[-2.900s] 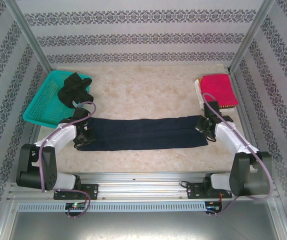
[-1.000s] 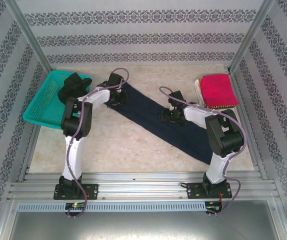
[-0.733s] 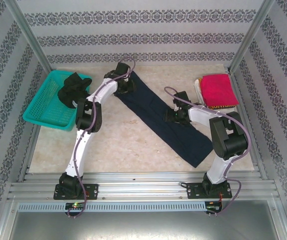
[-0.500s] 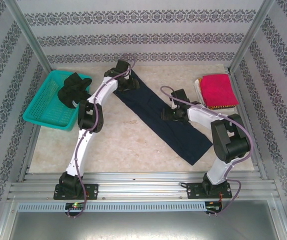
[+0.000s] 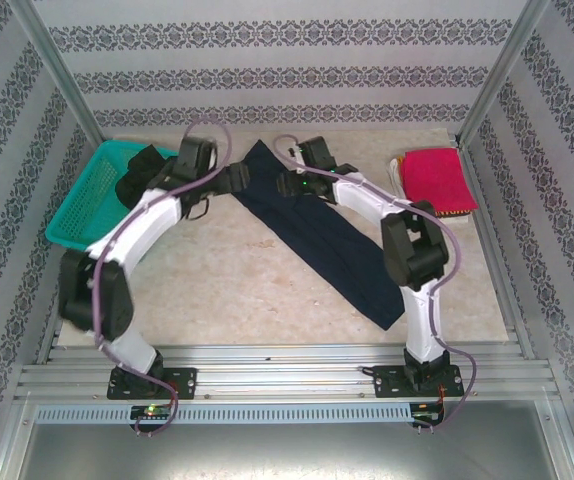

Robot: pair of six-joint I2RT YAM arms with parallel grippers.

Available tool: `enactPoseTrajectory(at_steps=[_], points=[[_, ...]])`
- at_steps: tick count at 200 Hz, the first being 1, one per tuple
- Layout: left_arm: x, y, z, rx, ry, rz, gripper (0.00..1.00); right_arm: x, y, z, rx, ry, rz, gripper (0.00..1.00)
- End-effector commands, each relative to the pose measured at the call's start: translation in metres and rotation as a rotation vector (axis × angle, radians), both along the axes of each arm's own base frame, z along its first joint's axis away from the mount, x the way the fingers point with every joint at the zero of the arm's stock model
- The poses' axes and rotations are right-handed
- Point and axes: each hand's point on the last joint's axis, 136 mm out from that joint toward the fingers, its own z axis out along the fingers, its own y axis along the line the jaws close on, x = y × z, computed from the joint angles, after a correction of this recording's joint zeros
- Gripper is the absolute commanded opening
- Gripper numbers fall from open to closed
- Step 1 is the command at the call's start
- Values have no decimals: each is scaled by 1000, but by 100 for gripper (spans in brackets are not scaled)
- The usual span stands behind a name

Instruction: Fold and stack the t-shirts

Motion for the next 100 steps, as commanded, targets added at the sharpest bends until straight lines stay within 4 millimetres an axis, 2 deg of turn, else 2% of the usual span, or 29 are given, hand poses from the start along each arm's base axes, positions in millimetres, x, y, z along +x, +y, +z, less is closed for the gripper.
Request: enactPoseTrajectory(at_steps=[1,23,43,70,100], points=[[-27,34,-27,31,0,153,100,-4,34,-16,-65,7,138,58],[-64,51,-44,65,49,197,100,-3,54,-38,-146,33,213,56],[-81,59,-51,79,66,217,100,7,54,-61,-196,78,196,55],[-82,59,-53,78,77,217,100,33,37,-68,-219,129,108,54],[-68,39,-49,52,70,155,100,55,2,-78,-114,230,-27,53]])
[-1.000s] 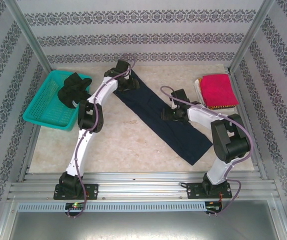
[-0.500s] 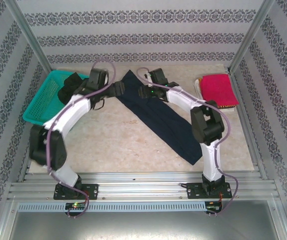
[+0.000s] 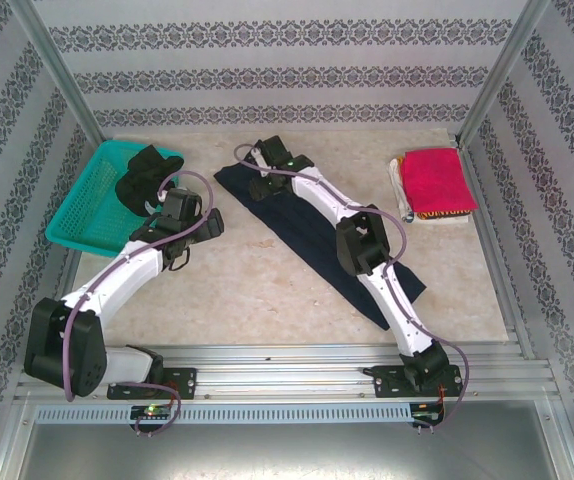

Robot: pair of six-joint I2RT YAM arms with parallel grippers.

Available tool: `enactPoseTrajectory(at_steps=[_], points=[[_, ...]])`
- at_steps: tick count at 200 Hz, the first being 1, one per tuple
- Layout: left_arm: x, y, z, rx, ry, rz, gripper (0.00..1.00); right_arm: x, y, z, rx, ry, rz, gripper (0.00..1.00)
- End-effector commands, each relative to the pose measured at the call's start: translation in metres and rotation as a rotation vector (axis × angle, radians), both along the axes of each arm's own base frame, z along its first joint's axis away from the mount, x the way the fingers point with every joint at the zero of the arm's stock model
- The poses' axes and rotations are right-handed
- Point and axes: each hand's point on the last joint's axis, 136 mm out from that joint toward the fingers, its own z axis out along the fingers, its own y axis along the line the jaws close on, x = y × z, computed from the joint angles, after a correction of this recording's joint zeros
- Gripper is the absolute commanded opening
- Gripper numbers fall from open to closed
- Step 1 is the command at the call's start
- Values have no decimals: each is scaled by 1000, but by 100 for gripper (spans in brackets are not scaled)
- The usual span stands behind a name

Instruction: Fold and stack the t-shirts

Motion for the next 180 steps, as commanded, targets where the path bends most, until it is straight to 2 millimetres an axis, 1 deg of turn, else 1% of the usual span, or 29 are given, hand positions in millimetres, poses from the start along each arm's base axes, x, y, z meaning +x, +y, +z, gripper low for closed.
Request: enactPoseTrajectory(at_steps=[1,13,42,59,70,80,93,103,116,119,122,124,128,134,139,142,144,158,162,163,165,171,172,180], points=[[16,-12,15,-28,-40,-17,100,11,-55,-12,15,136,-160,53],[22,-24,18,-35,-46,-50,100,17,-77,-16,47,174,-226,53],[35,-56,19,-42,-63,-137,100,35,-148,-23,44,216,-423,53],[43,-81,16,-46,-67,-211,100,46,-184,-16,57,207,-516,54],[48,-101,13,-46,-69,-272,100,54,-205,-7,44,168,-558,54],[51,-122,10,-38,-70,-331,100,61,-216,4,63,144,-567,55],[54,-149,5,-33,-71,-409,100,68,-223,21,102,115,-567,56],[54,-170,1,-35,-68,-465,100,71,-227,37,124,90,-558,57],[54,-198,-3,-49,-69,-539,100,71,-231,61,132,56,-549,59],[53,-205,-5,-50,-69,-561,100,70,-232,64,130,53,-547,59],[53,-212,-4,-52,-75,-584,99,69,-233,72,134,43,-543,59],[52,-218,-5,-53,-74,-600,99,68,-233,72,133,44,-543,60],[51,-227,-6,-52,-76,-633,98,66,-235,80,134,36,-544,60],[47,-246,-5,-47,-88,-699,97,63,-238,89,141,26,-549,61],[43,-261,-5,-34,-102,-754,96,60,-240,92,145,25,-554,61],[40,-270,-5,-22,-114,-790,96,59,-242,100,156,11,-558,62],[38,-276,-5,-14,-123,-814,95,57,-243,99,156,15,-560,62],[23,-317,-8,39,-190,-982,95,47,-254,115,192,-13,-587,63],[19,-326,-9,50,-206,-1027,94,44,-258,119,205,-20,-595,63],[18,-329,-10,53,-211,-1039,94,43,-259,117,206,-18,-597,63],[16,-334,-10,58,-222,-1063,94,41,-260,122,213,-25,-600,63],[9,-347,-13,69,-246,-1131,94,36,-265,125,233,-32,-611,63],[8,-349,-14,72,-249,-1141,94,36,-266,128,239,-39,-613,63],[0,-363,-19,103,-285,-1224,94,27,-274,130,263,-41,-627,63]])
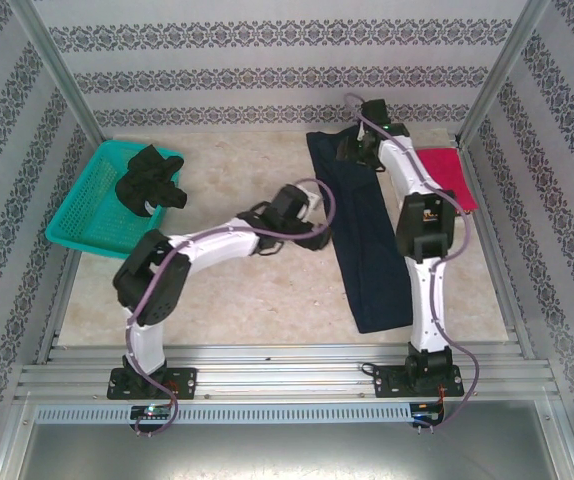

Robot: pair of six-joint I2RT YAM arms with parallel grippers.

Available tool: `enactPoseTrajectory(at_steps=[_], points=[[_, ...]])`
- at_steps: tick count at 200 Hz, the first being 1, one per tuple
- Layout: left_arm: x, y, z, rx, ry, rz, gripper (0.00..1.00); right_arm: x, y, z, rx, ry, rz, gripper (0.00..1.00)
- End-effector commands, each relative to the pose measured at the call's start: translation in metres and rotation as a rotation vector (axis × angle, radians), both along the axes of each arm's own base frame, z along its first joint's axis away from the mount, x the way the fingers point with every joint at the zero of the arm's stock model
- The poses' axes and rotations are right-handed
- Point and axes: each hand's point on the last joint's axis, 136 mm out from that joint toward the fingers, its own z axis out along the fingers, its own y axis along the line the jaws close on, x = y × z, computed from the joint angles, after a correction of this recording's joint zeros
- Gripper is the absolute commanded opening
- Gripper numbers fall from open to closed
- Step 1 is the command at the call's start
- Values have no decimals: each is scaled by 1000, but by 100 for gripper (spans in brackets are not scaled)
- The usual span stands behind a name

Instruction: Fold and stack the t-shirts

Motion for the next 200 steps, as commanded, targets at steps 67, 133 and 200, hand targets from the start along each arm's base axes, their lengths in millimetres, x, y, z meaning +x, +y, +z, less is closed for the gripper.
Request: enactPoseTrajectory(at_steps=[67,133,200], points=[[-76,-138,-45,-5,-195,-809,94,-73,-80,49,99,-161,-164,63],[-93,-118,-90,52,34,-880,94,-81,-58,26,55,-118,-42,66],[-81,-41,-105,80,130,-717,93,-60,4,-14,4,-26,72,65]])
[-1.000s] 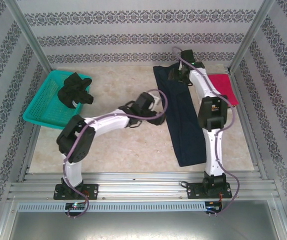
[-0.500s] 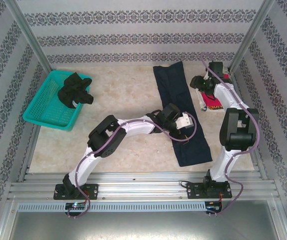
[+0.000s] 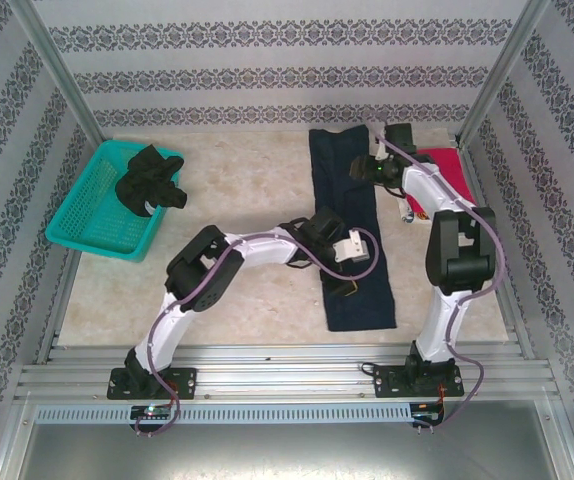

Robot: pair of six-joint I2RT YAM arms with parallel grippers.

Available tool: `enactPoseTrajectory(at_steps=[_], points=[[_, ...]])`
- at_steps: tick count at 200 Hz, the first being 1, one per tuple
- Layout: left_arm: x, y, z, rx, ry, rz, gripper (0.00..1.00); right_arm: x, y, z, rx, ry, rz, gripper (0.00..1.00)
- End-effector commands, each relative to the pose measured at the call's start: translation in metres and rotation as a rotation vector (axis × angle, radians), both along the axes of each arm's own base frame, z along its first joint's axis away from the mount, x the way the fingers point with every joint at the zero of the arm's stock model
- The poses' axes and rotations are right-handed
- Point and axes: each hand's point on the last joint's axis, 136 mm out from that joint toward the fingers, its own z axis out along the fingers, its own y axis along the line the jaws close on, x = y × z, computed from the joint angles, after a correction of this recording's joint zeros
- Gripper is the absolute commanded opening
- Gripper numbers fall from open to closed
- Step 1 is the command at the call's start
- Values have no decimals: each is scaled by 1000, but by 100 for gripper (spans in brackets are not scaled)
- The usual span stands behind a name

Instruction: Fold and stack the t-shirts

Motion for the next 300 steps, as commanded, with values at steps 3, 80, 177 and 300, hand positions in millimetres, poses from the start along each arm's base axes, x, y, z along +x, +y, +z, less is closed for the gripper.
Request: enactPoseTrajectory(at_steps=[3,80,177,300], points=[[-7,43,-29,99,105,75,93,10,18,-22,-27,58,29,65],[-13,80,-33,117,130,186,94,22,76,-88,-13,243,65,51],[-27,126,-36,94,166,287,94,23,138,-105,-25,301,174,53],[-37,163,-48,122,184,380,95,34,199,-88,17,232,270,55]])
